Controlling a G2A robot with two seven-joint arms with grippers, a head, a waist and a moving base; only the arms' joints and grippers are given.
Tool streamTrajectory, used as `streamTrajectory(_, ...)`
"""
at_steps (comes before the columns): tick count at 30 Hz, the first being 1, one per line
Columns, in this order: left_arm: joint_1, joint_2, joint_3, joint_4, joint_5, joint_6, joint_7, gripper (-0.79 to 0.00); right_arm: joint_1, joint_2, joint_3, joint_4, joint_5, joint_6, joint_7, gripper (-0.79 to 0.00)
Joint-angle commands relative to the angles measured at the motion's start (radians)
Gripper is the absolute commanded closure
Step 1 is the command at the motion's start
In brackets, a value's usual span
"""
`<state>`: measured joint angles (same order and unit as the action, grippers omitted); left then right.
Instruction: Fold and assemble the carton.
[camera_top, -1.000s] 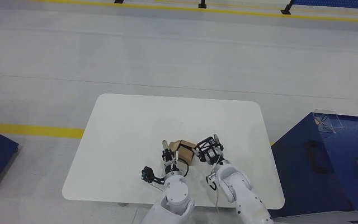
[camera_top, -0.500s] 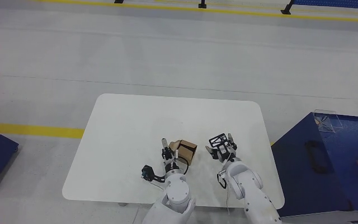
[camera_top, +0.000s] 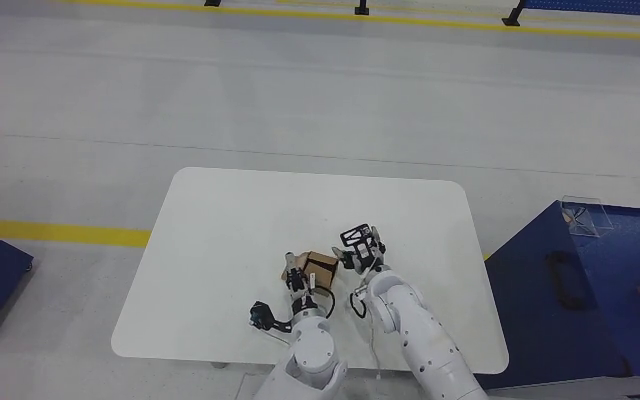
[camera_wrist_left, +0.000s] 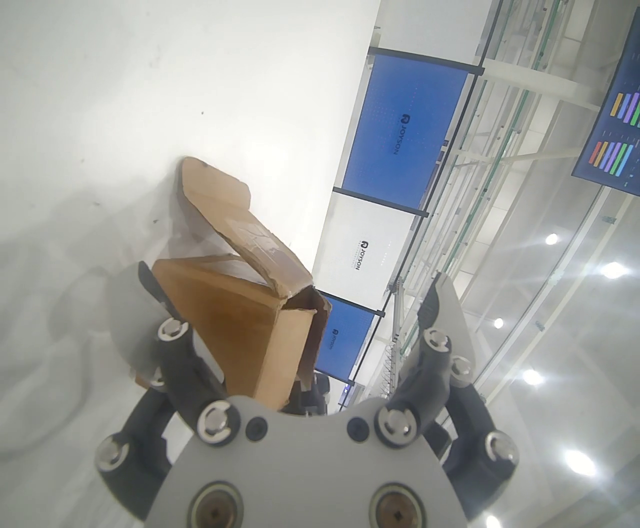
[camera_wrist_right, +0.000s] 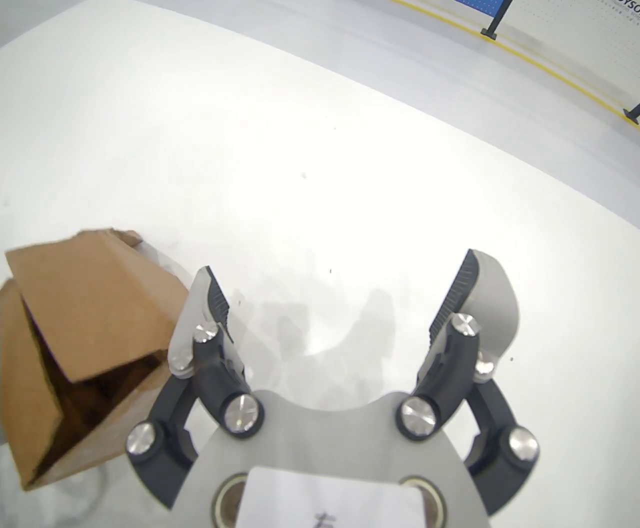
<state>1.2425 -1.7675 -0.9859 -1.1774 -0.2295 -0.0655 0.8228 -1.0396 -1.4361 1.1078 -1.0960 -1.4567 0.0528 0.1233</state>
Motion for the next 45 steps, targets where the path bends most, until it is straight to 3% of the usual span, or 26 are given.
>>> streamTrajectory(1,0.012,0.006,-0.003,-0.02,-0.001,0.006,-0.001,-0.785,0.012,-0.006,0.001,0.021,0.029,0.028,-0.011,-0.785)
streamTrajectory(8,0.039,0.02,-0.027,-0.07,0.017,0.05,-0.016,-0.785,-0.021,-0.005,0.038,-0.023,0.067,0.07,-0.061,-0.785)
streamTrajectory(22,-0.058,-0.011,0.104,0.056,-0.023,0.031,-0.072,-0.785,-0.141,0.019,0.129,-0.182,0.053,0.064,-0.05,-0.785)
streamTrajectory(27,-0.077,-0.019,0.115,0.091,-0.04,0.027,-0.08,-0.785,-0.164,0.022,0.166,-0.216,0.111,0.056,-0.053,-0.785)
streamTrajectory(31,-0.037,-0.002,0.108,0.029,-0.015,0.086,-0.106,-0.785,-0.164,0.021,0.169,-0.218,0.125,0.056,-0.048,-0.785)
streamTrajectory(36,-0.037,-0.002,0.108,0.029,-0.015,0.086,-0.106,-0.785,-0.18,0.023,0.164,-0.249,0.121,0.03,-0.061,-0.785)
streamTrajectory(41,0.037,0.029,0.059,-0.11,0.003,0.023,-0.087,-0.785,-0.203,0.016,0.12,-0.27,0.097,0.037,-0.145,-0.785)
streamTrajectory(45,0.089,0.049,0.037,-0.161,0.044,-0.016,-0.033,-0.785,-0.191,0.005,0.067,-0.239,0.061,0.075,-0.184,-0.785)
